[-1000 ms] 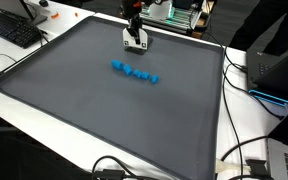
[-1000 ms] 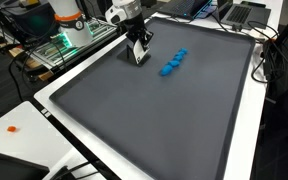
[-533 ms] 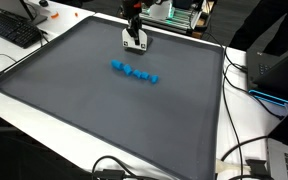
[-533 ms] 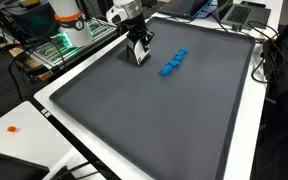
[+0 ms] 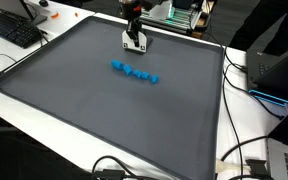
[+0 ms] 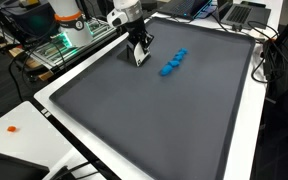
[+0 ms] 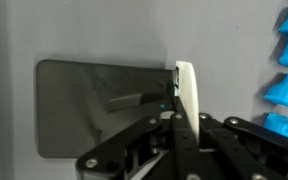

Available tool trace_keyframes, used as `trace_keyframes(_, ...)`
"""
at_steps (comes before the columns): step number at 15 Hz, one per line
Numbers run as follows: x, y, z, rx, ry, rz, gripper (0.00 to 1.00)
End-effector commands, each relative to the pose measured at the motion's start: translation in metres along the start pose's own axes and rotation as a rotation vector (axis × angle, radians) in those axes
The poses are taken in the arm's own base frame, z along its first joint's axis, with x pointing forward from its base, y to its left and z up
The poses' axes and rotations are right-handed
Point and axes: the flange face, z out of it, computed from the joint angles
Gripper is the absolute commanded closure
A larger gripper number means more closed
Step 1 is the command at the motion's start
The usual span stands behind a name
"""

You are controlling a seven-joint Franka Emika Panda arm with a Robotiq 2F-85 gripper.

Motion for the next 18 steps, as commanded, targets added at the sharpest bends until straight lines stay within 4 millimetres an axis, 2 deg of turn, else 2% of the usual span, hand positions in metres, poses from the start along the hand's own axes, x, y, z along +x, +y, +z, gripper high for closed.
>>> trace_keyframes(1, -0.001, 0.001, 0.010, -0.006, 0.018, 0.008, 0.99)
trace_keyframes(3, -0.001, 0.001, 0.012, -0.015, 0.013, 0.003, 0.99)
trace_keyframes(4, -0.001, 0.001, 0.010, -0.013, 0.009, 0.010, 0.71)
trace_keyframes(6, -0.001, 0.001, 0.006, -0.015, 0.001, 0.001, 0.66)
trace_keyframes(14, 0.009, 0.000, -0.015, -0.006, 0.028, -0.033, 0.04)
trace_keyframes(15, 0.009, -0.001, -0.018, -0.004, 0.031, -0.036, 0.01)
trace_keyframes(18, 0.008, -0.003, -0.025, -0.004, 0.037, -0.053, 0.00)
